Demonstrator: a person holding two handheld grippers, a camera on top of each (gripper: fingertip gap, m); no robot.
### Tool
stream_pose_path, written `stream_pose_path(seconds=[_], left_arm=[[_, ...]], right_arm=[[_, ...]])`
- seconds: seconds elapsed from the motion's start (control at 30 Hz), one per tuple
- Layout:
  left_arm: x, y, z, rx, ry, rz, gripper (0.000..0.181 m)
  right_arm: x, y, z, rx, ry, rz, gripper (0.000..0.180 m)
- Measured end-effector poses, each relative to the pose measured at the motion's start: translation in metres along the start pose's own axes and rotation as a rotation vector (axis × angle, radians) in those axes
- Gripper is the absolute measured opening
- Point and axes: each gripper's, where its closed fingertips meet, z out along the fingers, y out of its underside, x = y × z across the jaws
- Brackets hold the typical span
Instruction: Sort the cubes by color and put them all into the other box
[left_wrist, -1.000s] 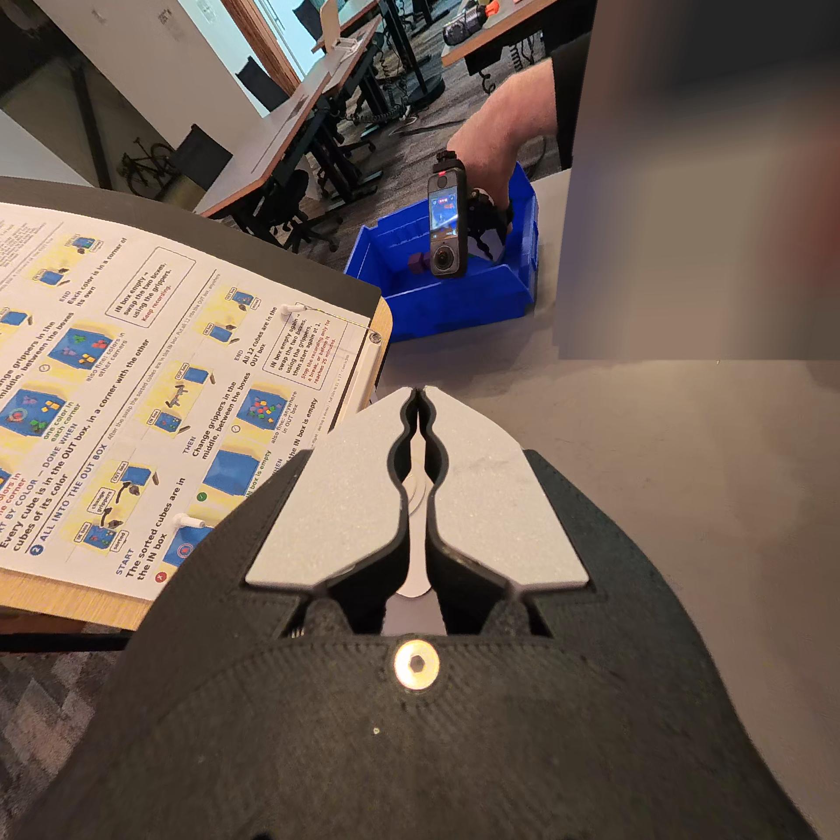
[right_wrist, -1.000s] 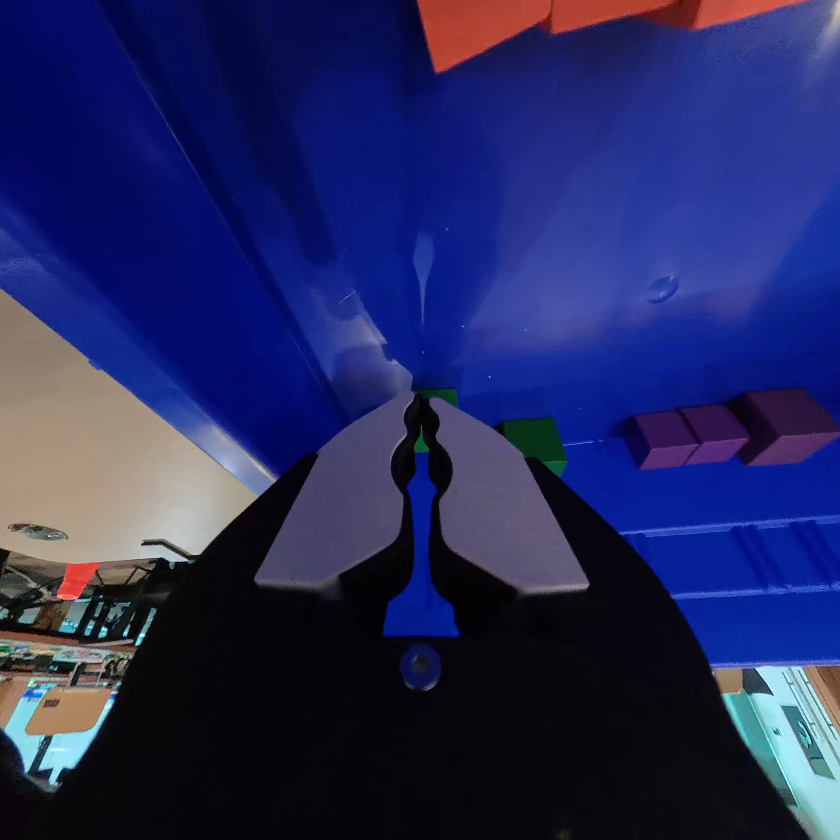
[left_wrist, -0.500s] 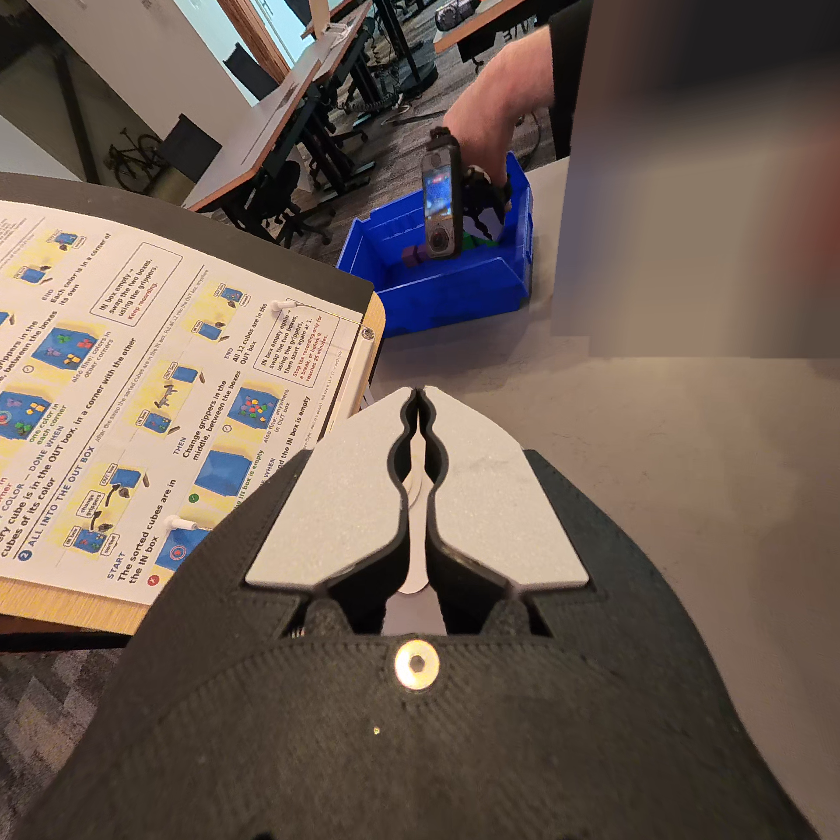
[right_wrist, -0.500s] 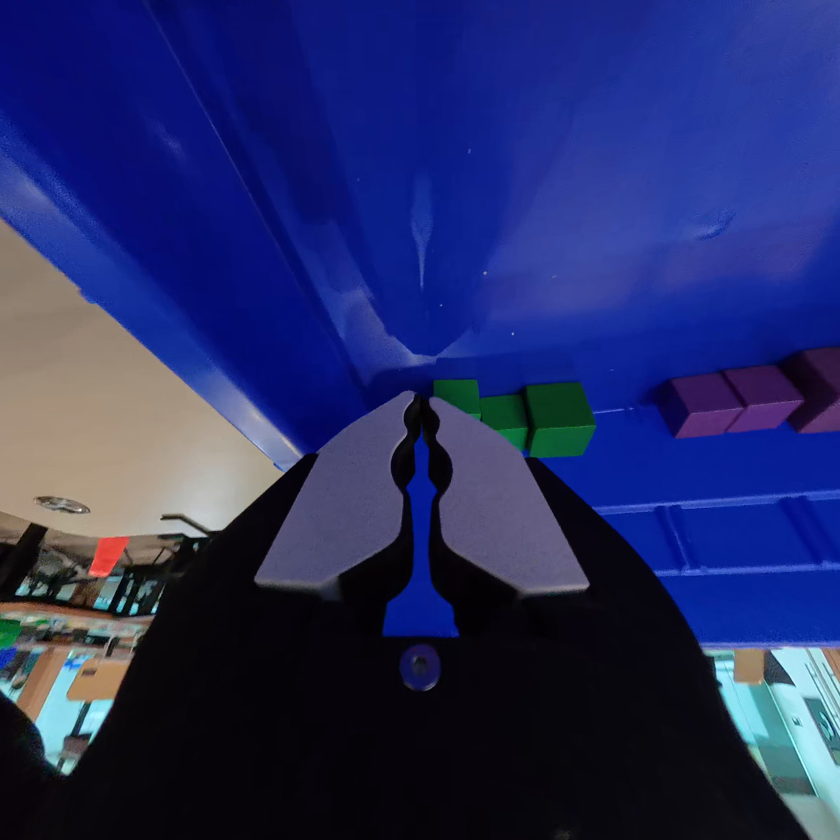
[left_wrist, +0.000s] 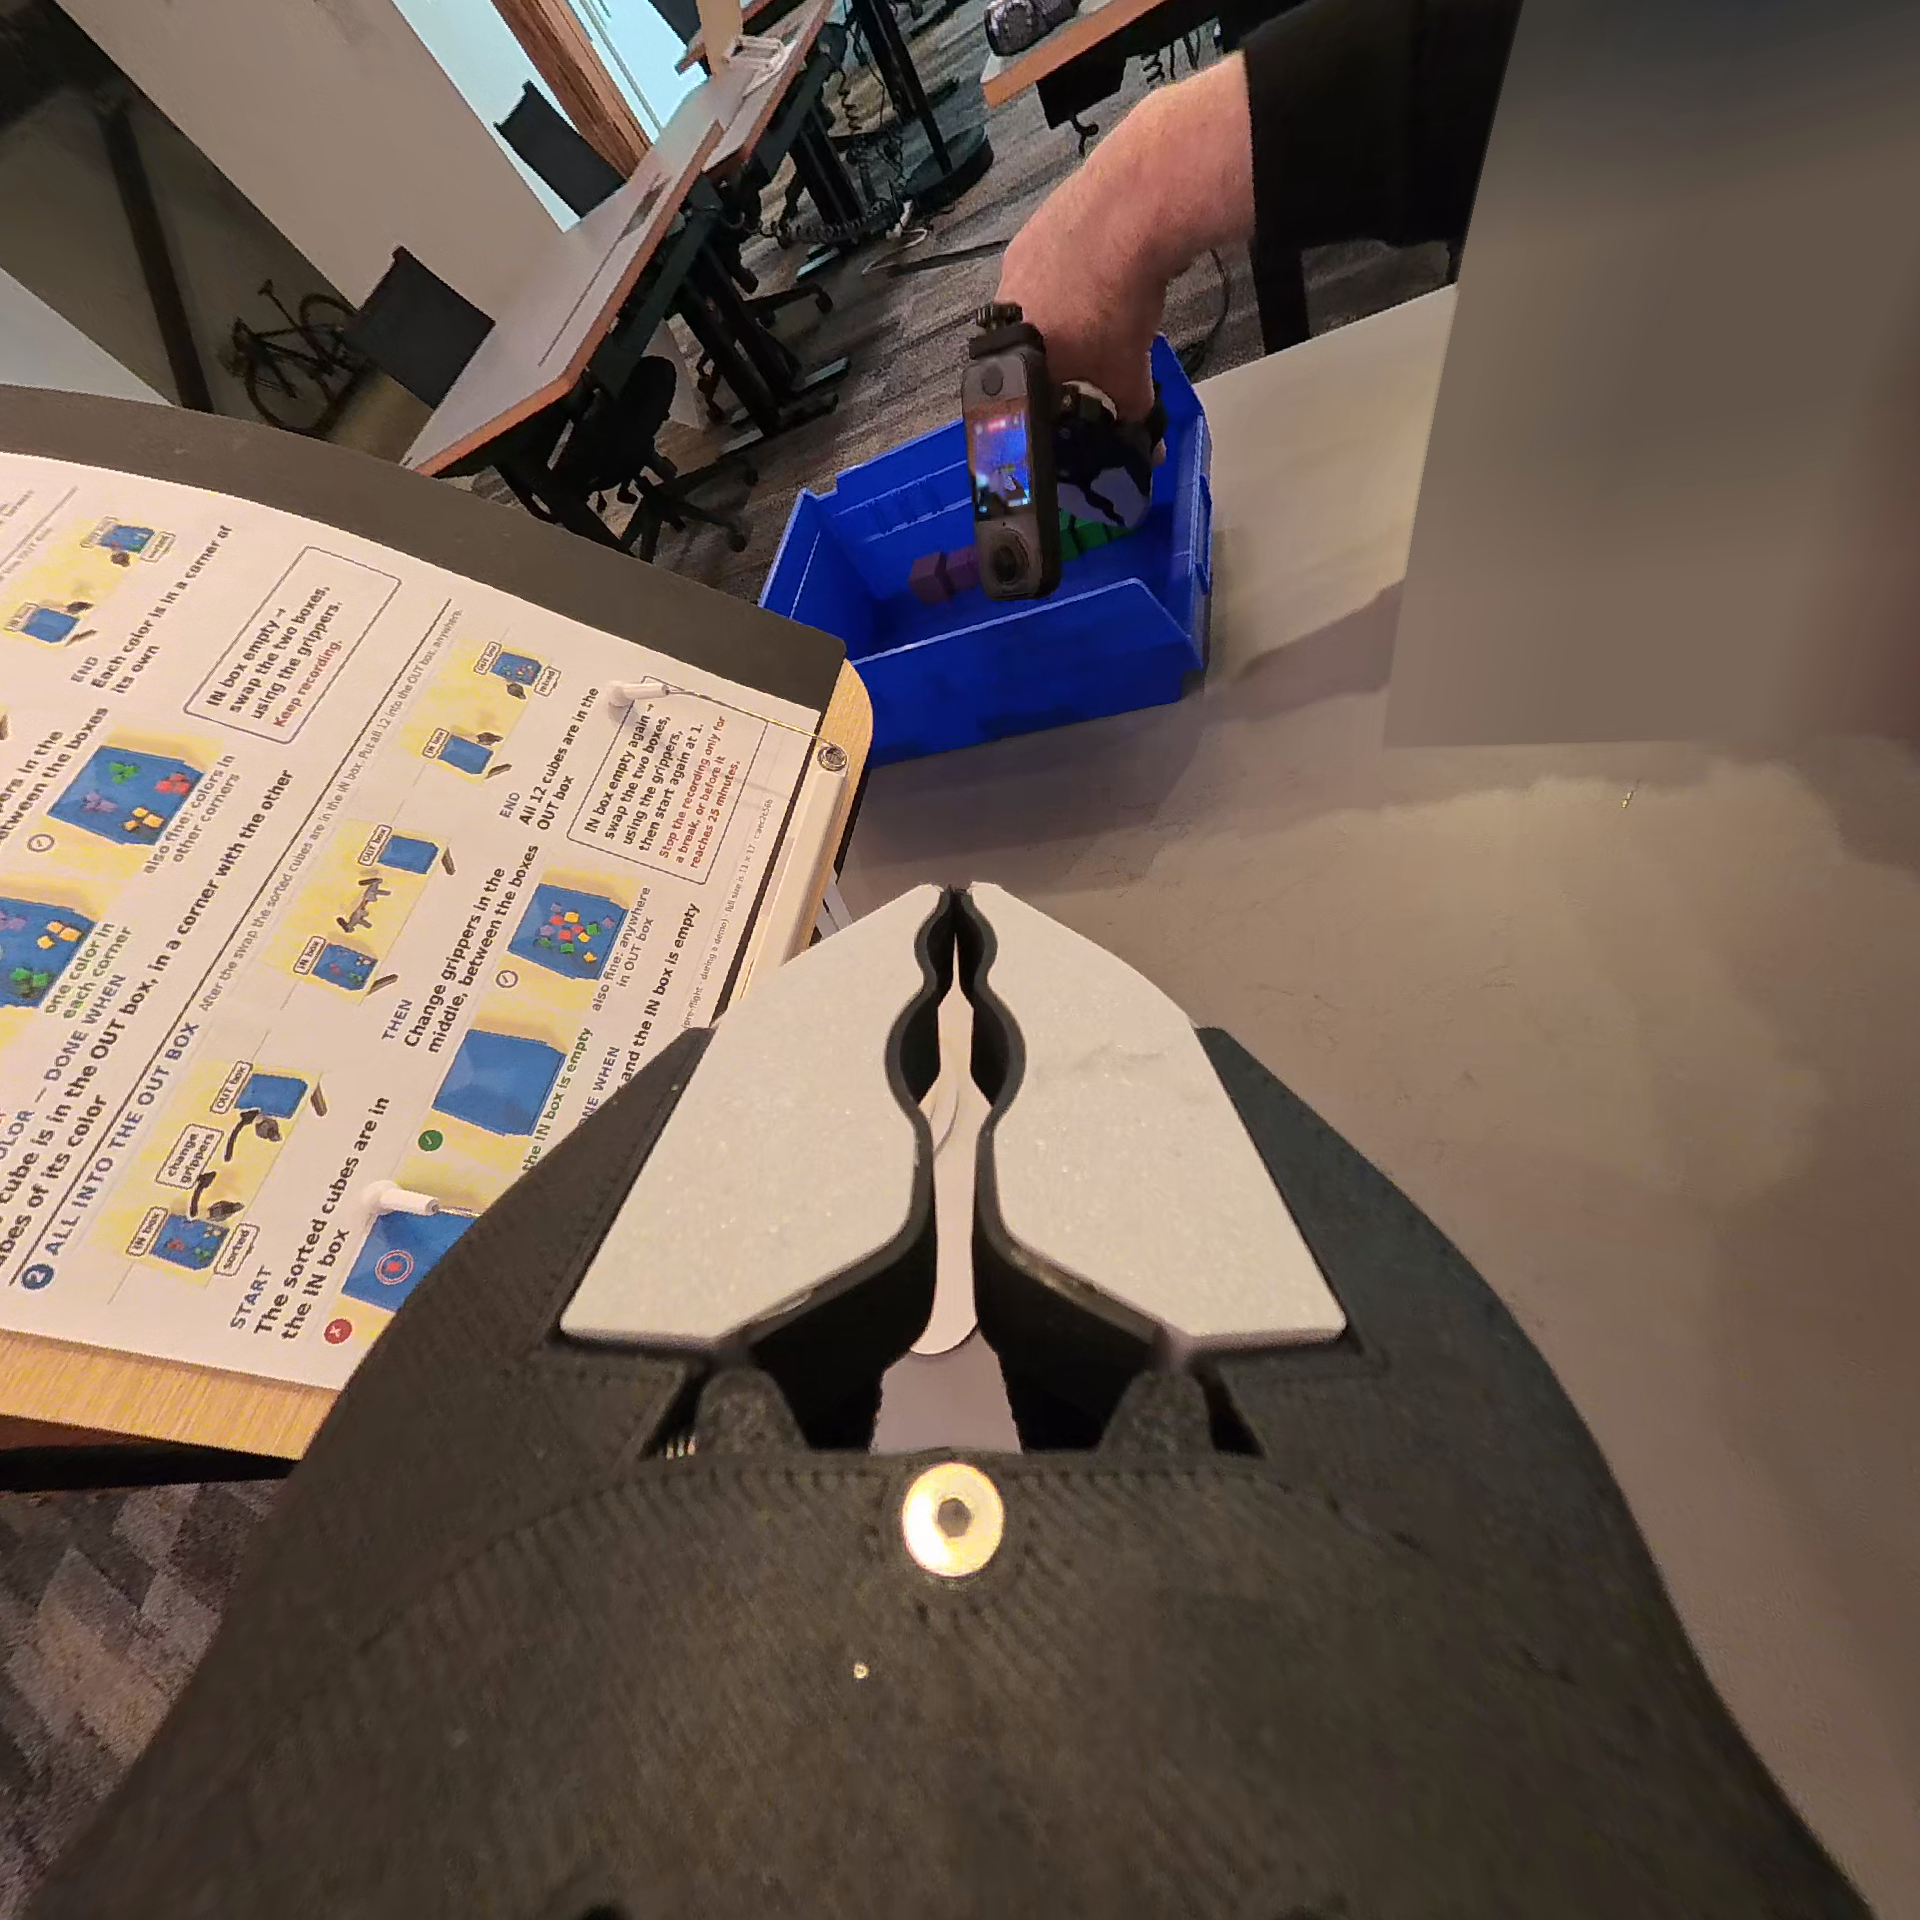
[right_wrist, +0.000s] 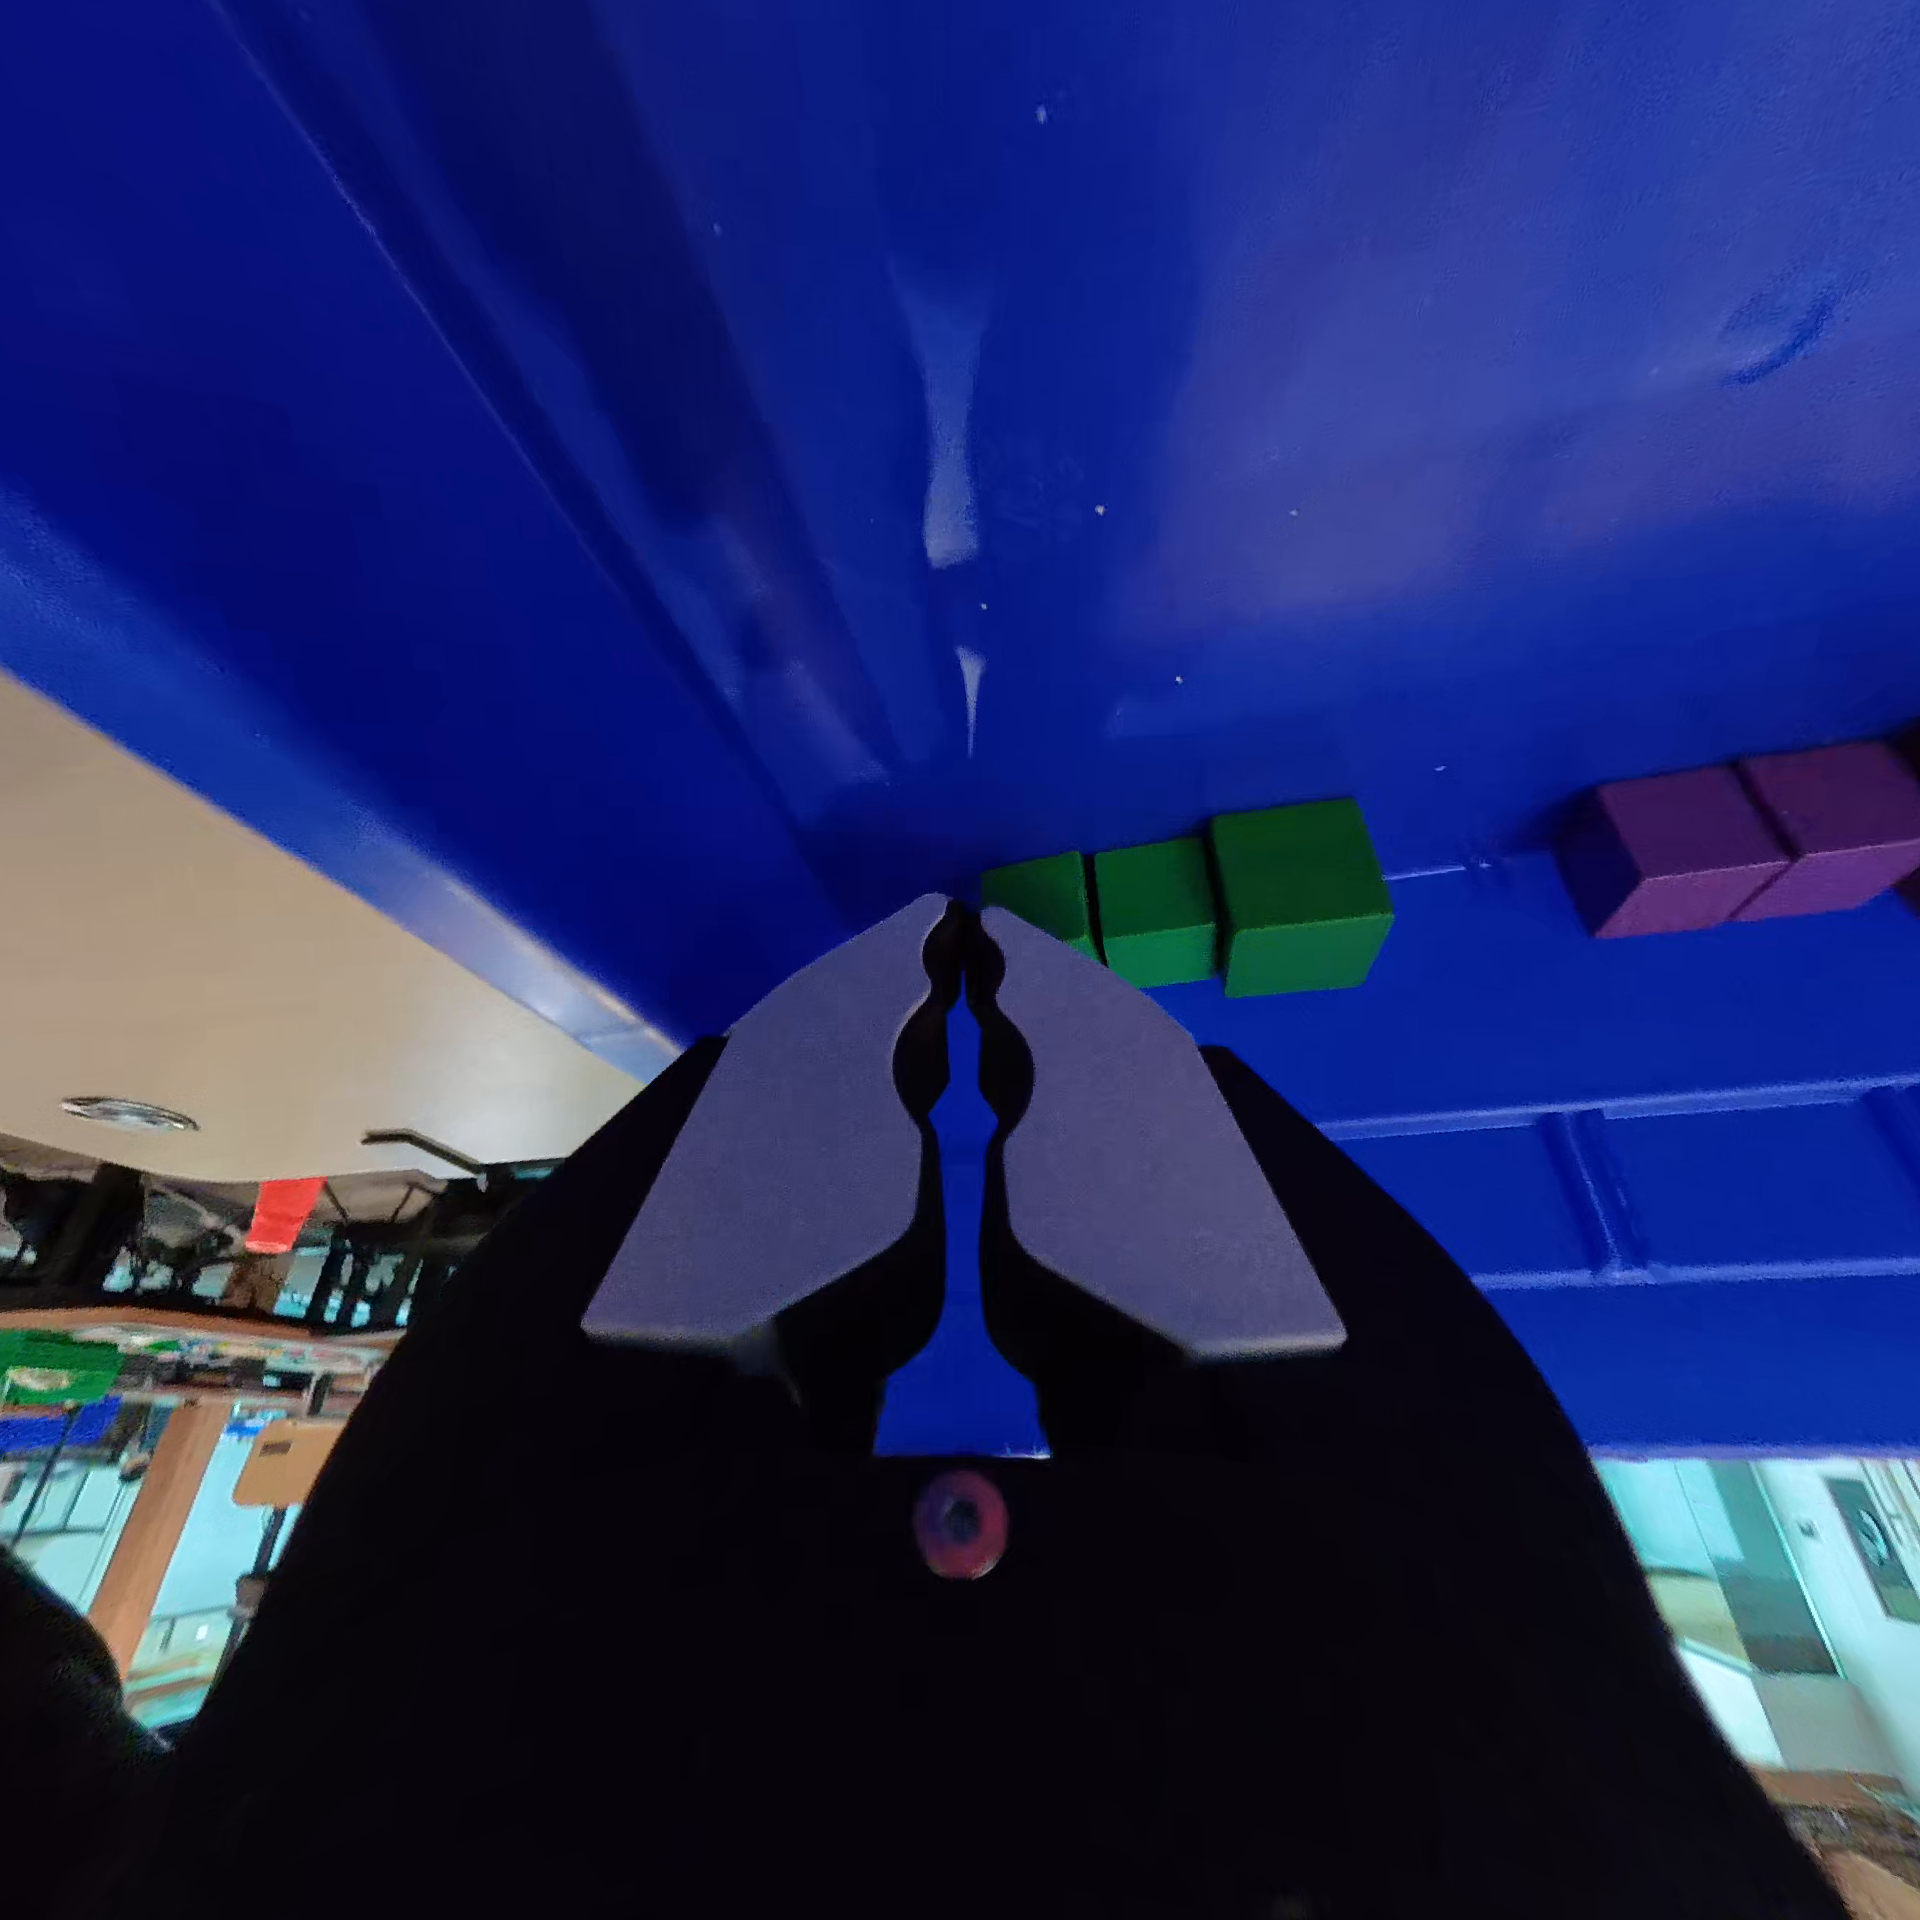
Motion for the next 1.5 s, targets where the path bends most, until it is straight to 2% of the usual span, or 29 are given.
stream_pose_path(seconds=[0.03,0.13,0.3,0.43,0.57,0.63,0.83,1.07,1.33,1.5], left_arm=[[0.0,0.0,0.0,0.0,0.0,0.0,0.0],[0.0,-0.001,-0.002,0.002,-0.005,0.001,0.0],[-0.004,0.0,-0.005,0.007,-0.016,-0.006,0.0],[-0.005,0.0,-0.012,-0.002,-0.048,-0.003,0.0],[0.0,0.006,-0.022,-0.021,-0.075,-0.013,0.0],[0.004,0.008,-0.026,-0.029,-0.077,-0.016,0.0],[0.014,-0.003,-0.034,-0.023,-0.087,-0.003,0.0],[0.015,-0.005,-0.037,-0.029,-0.094,0.011,0.0],[0.009,0.001,-0.031,-0.043,-0.087,0.009,0.0],[0.009,0.003,-0.03,-0.053,-0.091,0.01,0.0]], right_arm=[[-0.001,-0.001,-0.004,0.018,0.005,0.005,0.001],[-0.002,0.002,-0.025,0.077,0.06,0.028,0.001],[-0.004,0.009,-0.075,0.23,0.242,0.07,0.0],[-0.015,0.01,-0.116,0.356,0.426,0.117,0.0],[-0.042,0.005,-0.139,0.468,0.532,0.132,0.0],[-0.049,0.002,-0.132,0.48,0.514,0.141,0.0],[-0.027,0.0,-0.062,0.267,0.341,0.141,0.0],[0.006,0.0,-0.013,0.139,0.248,0.185,0.0],[0.013,0.002,0.002,0.061,0.232,0.19,0.0],[0.008,-0.001,-0.03,0.177,0.291,0.225,0.0]])
